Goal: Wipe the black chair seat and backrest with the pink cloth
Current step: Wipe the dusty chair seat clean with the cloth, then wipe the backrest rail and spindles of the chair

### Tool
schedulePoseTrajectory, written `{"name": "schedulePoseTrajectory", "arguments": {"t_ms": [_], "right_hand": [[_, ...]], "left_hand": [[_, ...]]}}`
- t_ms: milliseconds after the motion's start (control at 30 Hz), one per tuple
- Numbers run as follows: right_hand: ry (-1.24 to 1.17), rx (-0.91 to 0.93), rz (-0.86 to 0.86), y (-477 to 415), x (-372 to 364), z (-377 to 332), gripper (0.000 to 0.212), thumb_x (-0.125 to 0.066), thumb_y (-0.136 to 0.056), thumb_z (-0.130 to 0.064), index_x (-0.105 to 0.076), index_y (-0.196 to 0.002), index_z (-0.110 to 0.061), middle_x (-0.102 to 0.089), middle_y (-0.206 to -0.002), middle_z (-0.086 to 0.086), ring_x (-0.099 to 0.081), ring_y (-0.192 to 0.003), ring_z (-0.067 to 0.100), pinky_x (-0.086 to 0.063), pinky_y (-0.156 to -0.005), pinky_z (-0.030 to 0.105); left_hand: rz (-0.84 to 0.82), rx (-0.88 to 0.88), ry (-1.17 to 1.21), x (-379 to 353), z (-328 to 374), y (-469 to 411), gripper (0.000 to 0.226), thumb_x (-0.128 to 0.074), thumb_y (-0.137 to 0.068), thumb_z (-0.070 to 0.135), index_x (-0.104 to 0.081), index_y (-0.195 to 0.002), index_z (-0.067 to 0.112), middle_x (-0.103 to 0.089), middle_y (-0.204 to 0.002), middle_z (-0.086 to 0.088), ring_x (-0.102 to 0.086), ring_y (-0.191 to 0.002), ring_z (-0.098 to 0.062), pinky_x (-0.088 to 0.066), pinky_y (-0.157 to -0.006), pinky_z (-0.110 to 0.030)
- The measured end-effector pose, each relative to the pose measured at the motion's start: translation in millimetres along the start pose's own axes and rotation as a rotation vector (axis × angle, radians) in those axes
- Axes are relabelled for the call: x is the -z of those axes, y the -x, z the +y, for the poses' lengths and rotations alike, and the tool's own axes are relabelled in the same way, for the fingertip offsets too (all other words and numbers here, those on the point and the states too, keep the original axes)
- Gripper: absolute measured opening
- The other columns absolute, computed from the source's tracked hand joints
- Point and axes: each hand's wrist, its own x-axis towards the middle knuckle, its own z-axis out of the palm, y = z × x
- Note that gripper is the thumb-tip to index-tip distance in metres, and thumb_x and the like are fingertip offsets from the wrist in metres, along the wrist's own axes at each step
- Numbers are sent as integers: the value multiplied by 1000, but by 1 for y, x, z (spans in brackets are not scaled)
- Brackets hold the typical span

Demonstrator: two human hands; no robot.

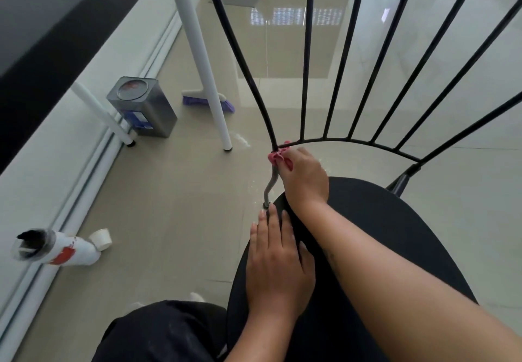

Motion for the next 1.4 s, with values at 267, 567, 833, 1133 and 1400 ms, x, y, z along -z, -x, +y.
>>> {"name": "schedulePoseTrajectory", "arguments": {"t_ms": [267, 567, 833, 1133, 1400], "right_hand": [[189, 225, -498, -4, 47, 8, 19, -58, -94, -30, -73, -104, -23, -54, -104, -10, -51, -90, 10, -35, -72, 22], [157, -93, 140, 50, 138, 140, 14, -64, -91, -15, -75, -99, -13, -64, -104, 6, -59, -100, 26, -40, -85, 27], [103, -124, 185, 41, 148, 163, 17, -59, -95, -16, -73, -104, -11, -61, -103, 5, -59, -97, 18, -44, -82, 26], [174, -48, 26, 45, 142, 147, 15, -61, -93, -22, -73, -94, -13, -52, -93, -4, -54, -81, 19, -36, -72, 26], [163, 225, 35, 97, 126, 128, 33, -67, -88, -17, -65, -120, -26, -62, -119, -6, -56, -113, 16, -51, -92, 39]], "left_hand": [[-14, 13, -18, 2, 3, -1, 64, -37, -91, 38, -36, -148, 9, -29, -157, -11, -23, -146, -26, -15, -118, -39], [-18, 6, -47, 2, 2, -1, 67, -30, -90, 43, -38, -146, 7, -32, -155, -15, -26, -145, -29, -13, -117, -39], [-44, 20, -69, 4, 3, 0, 70, -26, -89, 46, -36, -148, 8, -28, -157, -13, -23, -146, -27, -11, -118, -37], [-49, 21, -103, 5, 3, -1, 70, -30, -88, 46, -39, -146, 7, -32, -155, -14, -27, -144, -28, -17, -117, -39], [-18, 3, -125, 3, 2, -1, 69, -32, -87, 47, -47, -140, 5, -42, -149, -17, -36, -138, -32, -21, -116, -40]]}}
